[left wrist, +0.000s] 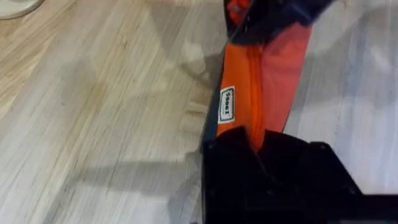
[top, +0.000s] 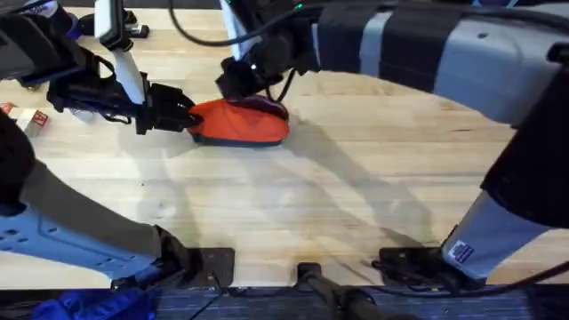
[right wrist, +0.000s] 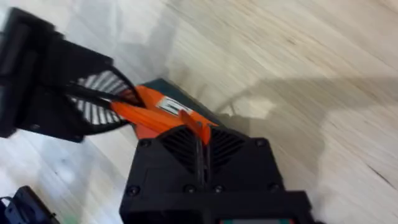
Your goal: Unzip the bag, pick up the pens from the table one at a time and place them inside, then zip the bag closed.
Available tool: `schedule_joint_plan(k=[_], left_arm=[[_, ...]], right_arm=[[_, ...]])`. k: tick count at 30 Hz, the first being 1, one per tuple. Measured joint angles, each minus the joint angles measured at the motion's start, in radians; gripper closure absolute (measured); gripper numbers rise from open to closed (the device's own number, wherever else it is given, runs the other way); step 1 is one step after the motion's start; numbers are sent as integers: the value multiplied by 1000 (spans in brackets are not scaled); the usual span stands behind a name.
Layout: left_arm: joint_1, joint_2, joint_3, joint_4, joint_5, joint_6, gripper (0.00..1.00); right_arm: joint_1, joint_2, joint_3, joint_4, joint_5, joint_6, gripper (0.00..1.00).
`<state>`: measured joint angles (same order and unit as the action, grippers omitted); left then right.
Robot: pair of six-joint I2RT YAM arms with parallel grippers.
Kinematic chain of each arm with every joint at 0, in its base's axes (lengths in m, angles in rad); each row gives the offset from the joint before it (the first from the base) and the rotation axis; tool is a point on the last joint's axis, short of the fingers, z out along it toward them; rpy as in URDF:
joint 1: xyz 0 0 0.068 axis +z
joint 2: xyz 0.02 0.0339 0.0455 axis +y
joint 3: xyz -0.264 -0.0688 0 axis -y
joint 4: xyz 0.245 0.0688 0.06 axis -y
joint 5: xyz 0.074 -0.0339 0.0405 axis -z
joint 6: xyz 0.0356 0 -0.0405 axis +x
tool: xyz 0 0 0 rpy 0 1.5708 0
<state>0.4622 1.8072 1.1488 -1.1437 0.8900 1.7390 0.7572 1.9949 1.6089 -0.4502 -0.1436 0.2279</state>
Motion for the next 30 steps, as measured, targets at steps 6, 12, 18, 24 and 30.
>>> schedule_joint_plan(k=[6,12,18,24,30], left_arm=[[-2,0,0,0,7,0,956],[-3,0,0,-6,8,0,956],[-3,0,0,-27,6,-1,956],[-3,0,0,-39,4,-1,956],[-4,0,0,-46,4,-1,957]], right_arm=[[-50,-29,0,-78,26,-4,972],[-97,-32,0,-133,36,-19,971],[-133,-32,0,-192,48,-45,971],[-172,-32,0,-270,50,-51,971],[-230,-32,0,-346,47,-54,971]])
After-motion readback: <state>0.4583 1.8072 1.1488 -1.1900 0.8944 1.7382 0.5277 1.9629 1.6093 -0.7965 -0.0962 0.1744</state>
